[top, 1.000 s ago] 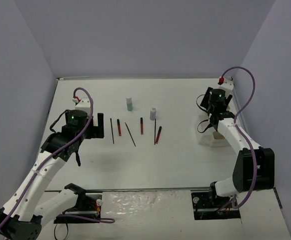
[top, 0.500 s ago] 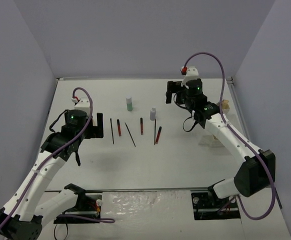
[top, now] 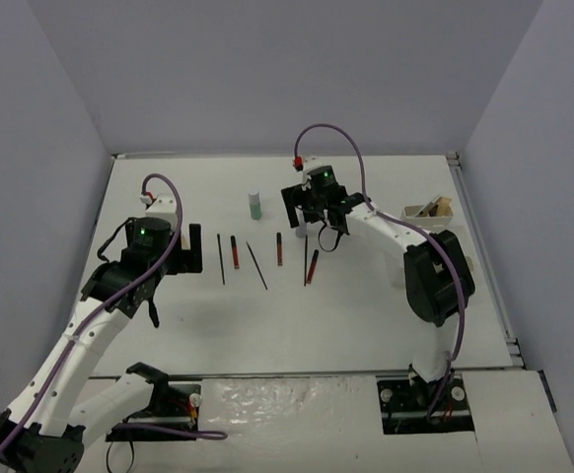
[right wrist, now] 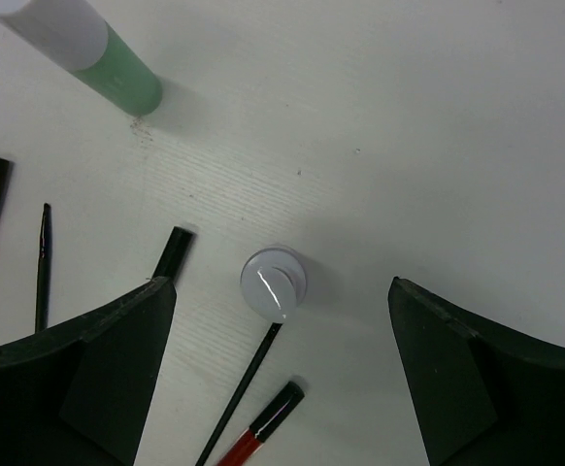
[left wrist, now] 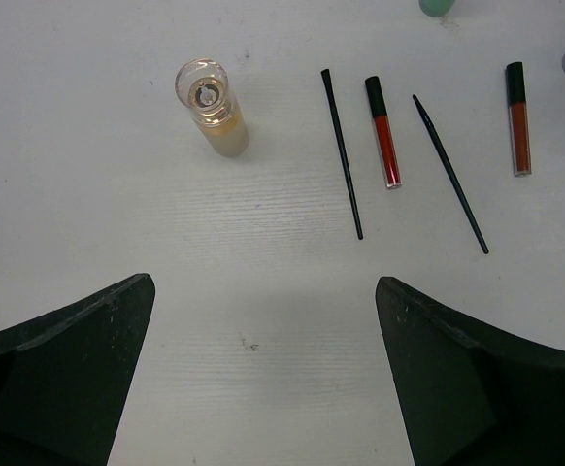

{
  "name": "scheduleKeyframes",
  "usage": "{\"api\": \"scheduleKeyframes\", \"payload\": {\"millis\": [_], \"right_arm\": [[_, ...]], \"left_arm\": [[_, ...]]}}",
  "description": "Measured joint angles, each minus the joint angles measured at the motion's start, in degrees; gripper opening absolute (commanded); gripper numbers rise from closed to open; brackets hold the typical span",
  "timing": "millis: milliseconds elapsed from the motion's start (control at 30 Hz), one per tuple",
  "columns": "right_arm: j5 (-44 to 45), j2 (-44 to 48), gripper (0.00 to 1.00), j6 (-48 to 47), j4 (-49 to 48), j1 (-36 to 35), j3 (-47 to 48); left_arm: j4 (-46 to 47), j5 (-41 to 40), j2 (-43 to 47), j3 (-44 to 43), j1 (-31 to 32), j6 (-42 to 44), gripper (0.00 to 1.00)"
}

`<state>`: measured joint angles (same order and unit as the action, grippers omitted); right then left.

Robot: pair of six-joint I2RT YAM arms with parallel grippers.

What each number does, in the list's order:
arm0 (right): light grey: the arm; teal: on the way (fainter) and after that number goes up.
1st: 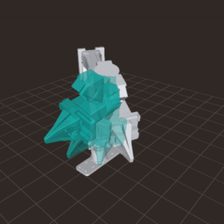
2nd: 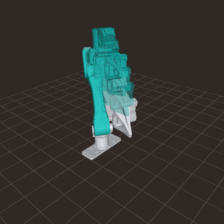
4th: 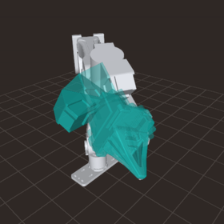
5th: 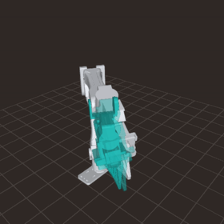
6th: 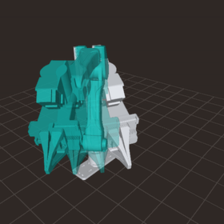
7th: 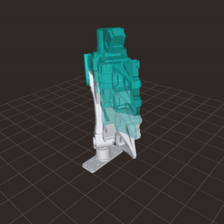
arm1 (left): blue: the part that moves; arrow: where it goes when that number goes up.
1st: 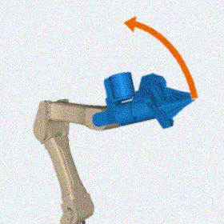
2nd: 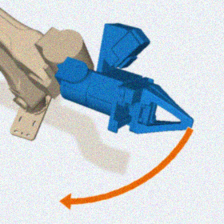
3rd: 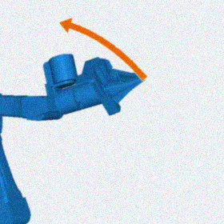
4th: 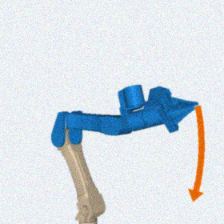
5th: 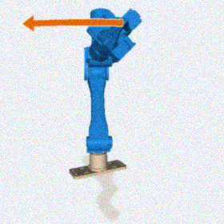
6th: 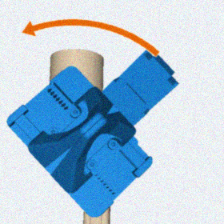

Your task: Organize the makeup

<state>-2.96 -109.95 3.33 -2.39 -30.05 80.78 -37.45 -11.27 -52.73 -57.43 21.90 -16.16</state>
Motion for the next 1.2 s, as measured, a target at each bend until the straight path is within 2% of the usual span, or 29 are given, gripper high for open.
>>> {"api": "scheduleKeyframes", "payload": {"millis": [300,500,967,1200], "right_arm": [[-1.0,-4.5,0.67,-1.0,-0.4,0.0,1.1],[-1.0,-6.3,0.50,-1.7,-0.3,0.0,1.1],[-0.5,-6.3,0.49,-2.1,0.1,-0.5,2.1],[0.3,-6.3,0.41,-2.1,0.1,-1.6,2.8]], "left_arm": [[0.0,-0.2,-0.2,0.0,-0.4,0.0,0.97],[0.0,0.2,-0.3,0.0,-1.0,-0.1,0.97],[0.0,0.9,-0.4,0.0,-1.4,-0.4,0.97],[0.0,1.2,-0.7,0.0,-1.4,-0.4,0.97]]}}
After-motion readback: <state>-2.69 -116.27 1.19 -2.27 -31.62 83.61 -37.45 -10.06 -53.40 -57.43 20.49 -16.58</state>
